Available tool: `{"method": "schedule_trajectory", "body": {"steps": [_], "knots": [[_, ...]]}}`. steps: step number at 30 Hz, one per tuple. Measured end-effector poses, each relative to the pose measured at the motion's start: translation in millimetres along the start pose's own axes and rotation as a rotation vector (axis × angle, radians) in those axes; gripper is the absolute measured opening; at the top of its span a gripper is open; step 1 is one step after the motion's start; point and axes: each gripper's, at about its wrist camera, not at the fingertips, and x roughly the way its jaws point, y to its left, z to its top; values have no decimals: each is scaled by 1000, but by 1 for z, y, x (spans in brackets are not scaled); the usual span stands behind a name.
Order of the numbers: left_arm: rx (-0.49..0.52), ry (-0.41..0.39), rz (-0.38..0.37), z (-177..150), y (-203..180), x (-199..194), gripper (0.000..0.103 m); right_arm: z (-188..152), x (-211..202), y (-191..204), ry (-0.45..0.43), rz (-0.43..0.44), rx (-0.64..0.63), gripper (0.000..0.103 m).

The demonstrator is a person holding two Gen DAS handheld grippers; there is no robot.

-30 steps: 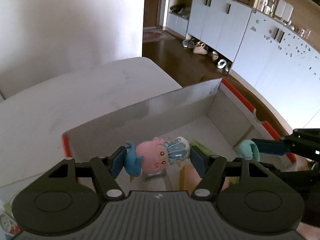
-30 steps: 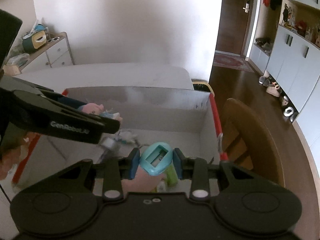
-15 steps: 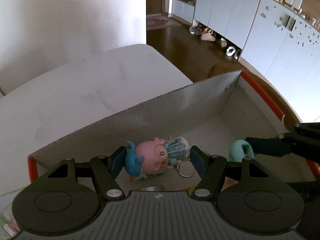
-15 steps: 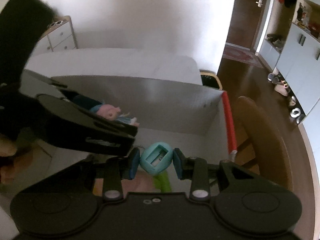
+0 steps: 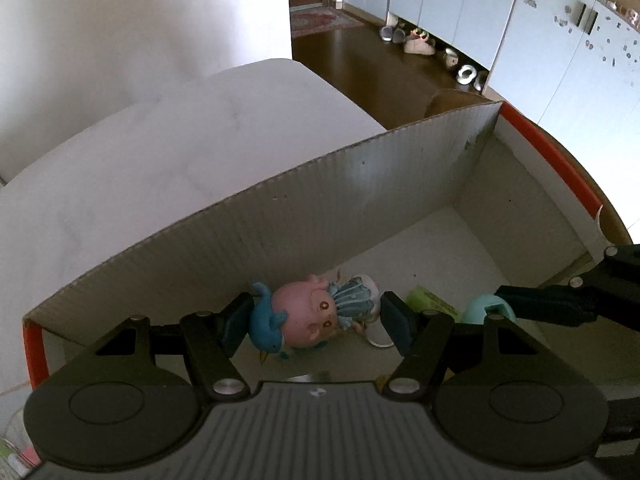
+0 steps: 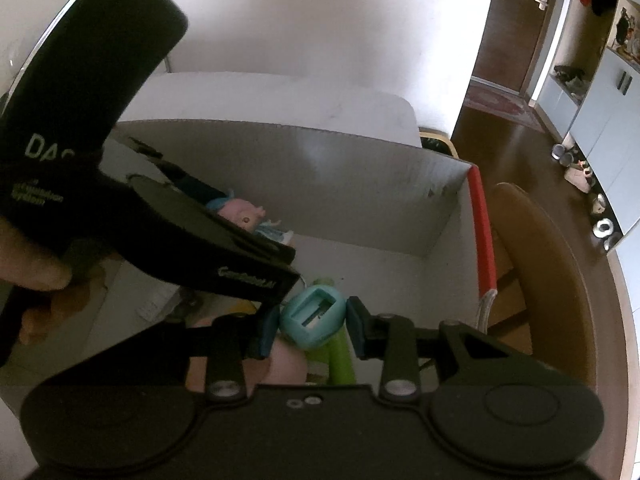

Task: Organize rigid objects
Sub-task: 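Lower both grippers into the box and open them to drop the doll and sharpener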

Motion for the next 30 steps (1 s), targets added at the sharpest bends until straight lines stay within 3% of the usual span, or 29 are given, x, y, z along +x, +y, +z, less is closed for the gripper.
{"method": "schedule_trajectory", "body": {"steps": [11,20,23,25,30], "knots": [[-33,23,-14,4,5,0,70,-1,-4,-7,-3,-2,25,43],[-69,-32,-19,-2,6,-20,70,-6,-20,-11,-31,27,71,49],[-63,-57,-17,-6,5,-31,70,-10,-28,-9,-46,25,70,54],[-63,-74,-16,-9,4,-40,70,-12,-33,-9,-57,31,86,63],[-56,-113,-26,-19,1,-61,70,-16,-48,-9,-87,36,104,68]]}}
